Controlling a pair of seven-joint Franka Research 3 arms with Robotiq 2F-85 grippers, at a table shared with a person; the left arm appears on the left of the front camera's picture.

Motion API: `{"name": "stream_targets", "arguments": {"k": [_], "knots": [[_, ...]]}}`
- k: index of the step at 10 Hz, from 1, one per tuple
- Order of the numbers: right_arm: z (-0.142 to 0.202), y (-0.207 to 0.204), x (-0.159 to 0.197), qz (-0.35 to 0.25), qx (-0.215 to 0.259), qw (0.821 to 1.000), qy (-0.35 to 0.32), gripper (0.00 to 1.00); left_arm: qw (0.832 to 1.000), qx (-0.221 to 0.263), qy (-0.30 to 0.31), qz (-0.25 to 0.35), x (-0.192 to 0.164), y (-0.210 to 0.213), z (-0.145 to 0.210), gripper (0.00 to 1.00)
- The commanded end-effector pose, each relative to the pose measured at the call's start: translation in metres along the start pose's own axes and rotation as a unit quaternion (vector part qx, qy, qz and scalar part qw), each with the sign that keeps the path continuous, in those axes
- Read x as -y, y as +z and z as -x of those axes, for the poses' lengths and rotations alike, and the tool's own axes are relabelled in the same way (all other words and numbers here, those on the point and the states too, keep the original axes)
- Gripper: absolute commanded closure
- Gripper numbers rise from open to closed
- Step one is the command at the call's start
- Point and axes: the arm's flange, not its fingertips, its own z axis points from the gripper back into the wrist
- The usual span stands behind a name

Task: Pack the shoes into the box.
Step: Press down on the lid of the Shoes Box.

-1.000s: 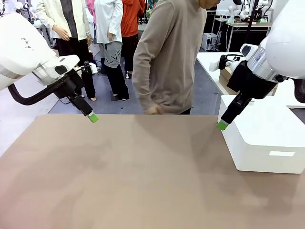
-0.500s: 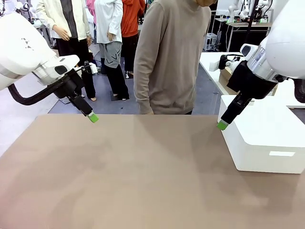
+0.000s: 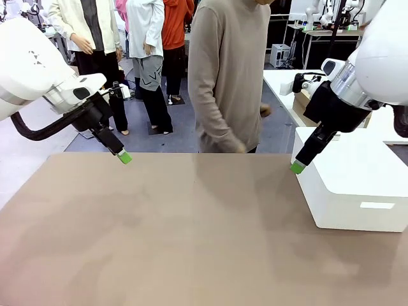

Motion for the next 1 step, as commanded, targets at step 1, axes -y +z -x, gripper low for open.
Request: {"name": "stream_targets", "arguments": {"k": [1], "knots": [[0.0002,-0.0008,0.0021,0.003,-0.002,1.000,-0.003,0.00,1.000,-0.002,0.003,0.000,0.0001,0.0016,0.0015,0.00]]}}
